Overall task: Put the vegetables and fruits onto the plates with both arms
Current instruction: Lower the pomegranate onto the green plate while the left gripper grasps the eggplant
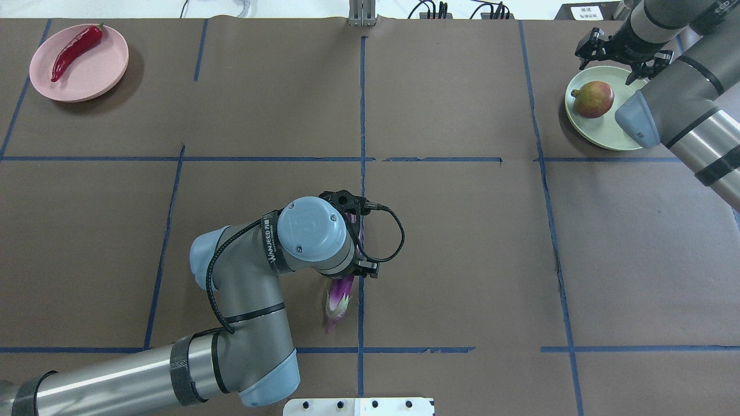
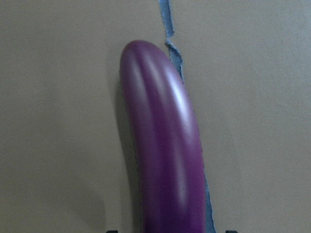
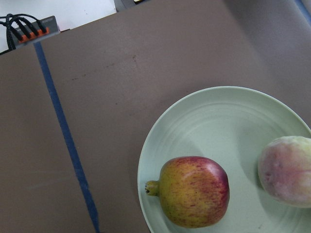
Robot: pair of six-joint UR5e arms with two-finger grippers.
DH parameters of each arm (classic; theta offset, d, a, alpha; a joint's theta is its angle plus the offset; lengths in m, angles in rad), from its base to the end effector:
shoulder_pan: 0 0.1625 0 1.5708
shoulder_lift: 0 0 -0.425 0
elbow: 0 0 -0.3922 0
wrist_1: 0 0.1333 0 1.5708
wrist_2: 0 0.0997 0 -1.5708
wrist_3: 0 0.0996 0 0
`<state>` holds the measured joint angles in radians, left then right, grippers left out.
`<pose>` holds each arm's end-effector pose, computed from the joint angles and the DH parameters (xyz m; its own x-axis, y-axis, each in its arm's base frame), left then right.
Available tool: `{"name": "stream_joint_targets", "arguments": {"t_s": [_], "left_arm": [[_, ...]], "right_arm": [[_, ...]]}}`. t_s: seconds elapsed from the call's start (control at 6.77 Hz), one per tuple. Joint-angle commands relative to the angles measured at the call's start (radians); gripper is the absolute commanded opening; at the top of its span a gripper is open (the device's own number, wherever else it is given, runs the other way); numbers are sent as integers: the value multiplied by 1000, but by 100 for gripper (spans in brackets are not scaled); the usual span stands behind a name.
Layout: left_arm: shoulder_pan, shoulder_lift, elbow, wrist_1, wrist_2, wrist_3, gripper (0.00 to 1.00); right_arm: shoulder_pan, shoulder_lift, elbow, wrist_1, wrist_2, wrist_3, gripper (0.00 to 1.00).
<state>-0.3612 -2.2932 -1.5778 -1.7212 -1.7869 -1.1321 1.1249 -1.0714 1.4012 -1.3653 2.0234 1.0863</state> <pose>0.6264 -0.3563 0.2051 0.6207 0.2090 -0.7557 -0.0807 0.9757 0.2036 -0.2235 -0.6757 0.4348 0.6614 0.4123 0.6266 -0.4601 0.8827 -0.0953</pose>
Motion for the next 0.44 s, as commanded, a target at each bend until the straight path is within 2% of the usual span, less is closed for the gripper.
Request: {"name": "stream_joint_targets", "arguments": {"t_s": [0.0, 0.15, 0.3], "left_arm": [[5, -6, 1, 2, -2, -2, 33], [-2, -8, -7, 6, 1, -5, 5], [-63, -9, -16, 8, 1, -14, 0]], "right_arm": [[3, -5, 16, -2, 9, 3, 100], [1, -10, 47, -30, 18, 6, 100], [-1, -9, 144, -138, 24, 4, 100]]}}
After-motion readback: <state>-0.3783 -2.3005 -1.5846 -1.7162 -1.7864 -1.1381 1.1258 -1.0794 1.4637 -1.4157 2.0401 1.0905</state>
